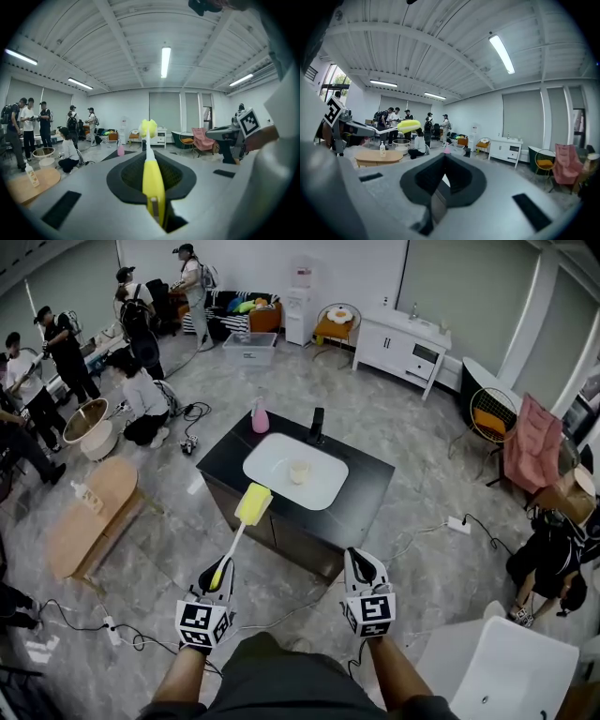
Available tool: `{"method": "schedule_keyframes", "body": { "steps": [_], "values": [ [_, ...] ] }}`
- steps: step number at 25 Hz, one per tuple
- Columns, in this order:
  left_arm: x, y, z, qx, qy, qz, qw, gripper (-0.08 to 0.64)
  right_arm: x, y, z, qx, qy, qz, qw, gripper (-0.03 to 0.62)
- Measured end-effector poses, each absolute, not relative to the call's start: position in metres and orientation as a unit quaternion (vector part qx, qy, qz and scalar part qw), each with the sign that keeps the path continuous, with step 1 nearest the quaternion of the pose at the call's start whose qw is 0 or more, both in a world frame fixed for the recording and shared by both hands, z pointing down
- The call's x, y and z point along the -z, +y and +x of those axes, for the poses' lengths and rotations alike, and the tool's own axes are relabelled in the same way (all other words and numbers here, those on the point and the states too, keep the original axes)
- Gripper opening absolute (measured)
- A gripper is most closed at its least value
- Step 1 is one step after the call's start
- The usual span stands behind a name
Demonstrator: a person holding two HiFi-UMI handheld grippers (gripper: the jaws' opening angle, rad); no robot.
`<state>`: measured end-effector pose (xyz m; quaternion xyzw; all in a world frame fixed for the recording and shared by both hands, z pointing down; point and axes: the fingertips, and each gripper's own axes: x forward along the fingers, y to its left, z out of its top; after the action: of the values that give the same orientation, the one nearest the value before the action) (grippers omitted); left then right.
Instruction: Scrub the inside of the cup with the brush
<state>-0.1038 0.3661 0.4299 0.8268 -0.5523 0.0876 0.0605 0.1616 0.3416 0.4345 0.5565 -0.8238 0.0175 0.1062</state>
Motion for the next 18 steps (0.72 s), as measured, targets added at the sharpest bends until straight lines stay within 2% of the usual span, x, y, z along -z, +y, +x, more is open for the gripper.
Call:
{"method": "schedule_keyframes", "body": {
  "steps": [8,18],
  "values": [
    [-0.439,0.355,-0.1,-0.089,-0.557,0.823,0.06,0.034,-0.443,0.322,0.163,-0.019,-0.827,0.551,0.109,0.001],
    [-0.456,0.27,-0.114,-0.086,-0.547,0.83,0.065,0.034,-0.449,0.249,0.154,-0.015,-0.819,0.56,0.121,0.0]
  ]
}}
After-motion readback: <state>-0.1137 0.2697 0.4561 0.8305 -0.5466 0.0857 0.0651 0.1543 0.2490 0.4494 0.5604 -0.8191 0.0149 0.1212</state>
